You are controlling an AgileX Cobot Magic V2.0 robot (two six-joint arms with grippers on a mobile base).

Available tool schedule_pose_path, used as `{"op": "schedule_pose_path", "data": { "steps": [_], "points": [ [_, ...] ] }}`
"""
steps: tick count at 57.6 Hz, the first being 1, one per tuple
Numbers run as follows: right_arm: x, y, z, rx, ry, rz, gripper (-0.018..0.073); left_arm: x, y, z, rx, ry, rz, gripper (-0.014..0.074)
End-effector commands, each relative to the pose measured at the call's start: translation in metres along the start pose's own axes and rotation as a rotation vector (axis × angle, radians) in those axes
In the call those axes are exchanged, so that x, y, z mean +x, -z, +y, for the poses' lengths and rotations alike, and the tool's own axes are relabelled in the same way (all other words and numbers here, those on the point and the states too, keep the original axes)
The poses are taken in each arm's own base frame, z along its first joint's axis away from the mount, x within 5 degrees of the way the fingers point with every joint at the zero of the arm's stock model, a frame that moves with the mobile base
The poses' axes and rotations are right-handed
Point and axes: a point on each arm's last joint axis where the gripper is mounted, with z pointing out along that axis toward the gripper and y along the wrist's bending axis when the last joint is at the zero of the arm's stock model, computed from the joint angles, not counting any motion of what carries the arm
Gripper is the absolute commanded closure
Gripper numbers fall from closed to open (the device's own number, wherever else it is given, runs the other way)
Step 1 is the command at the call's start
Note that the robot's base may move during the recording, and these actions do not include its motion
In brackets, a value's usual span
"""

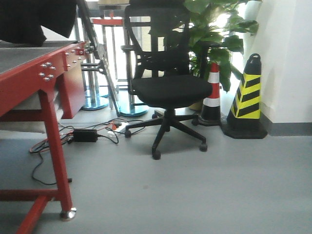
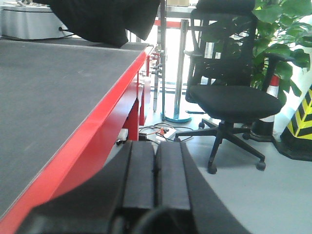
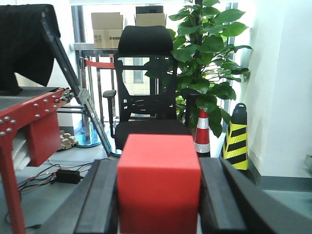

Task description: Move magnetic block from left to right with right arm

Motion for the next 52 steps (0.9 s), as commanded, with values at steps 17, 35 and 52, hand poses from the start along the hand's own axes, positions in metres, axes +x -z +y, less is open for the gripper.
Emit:
{"op": "schedule_pose_path", "data": {
  "steps": [17, 35, 52],
  "points": [
    [-0.0178, 0.0007, 0.0013, -0.005, 0.016, -0.111, 0.0281, -0.0054, 0.0008, 0.0001, 0.002, 0.010, -0.085, 0.0722],
    [-0.0177, 0.0006, 0.0013, -0.005, 0.016, -0.111, 0.0281, -0.0054, 0.0008, 0.0001, 0.002, 0.010, -0.085, 0.0722],
    [-0.0177, 0.0006, 0.0013, -0.005, 0.016, -0.111, 0.0281, -0.0054, 0.0008, 0.0001, 0.002, 0.010, -0.085, 0.0722]
  ]
}}
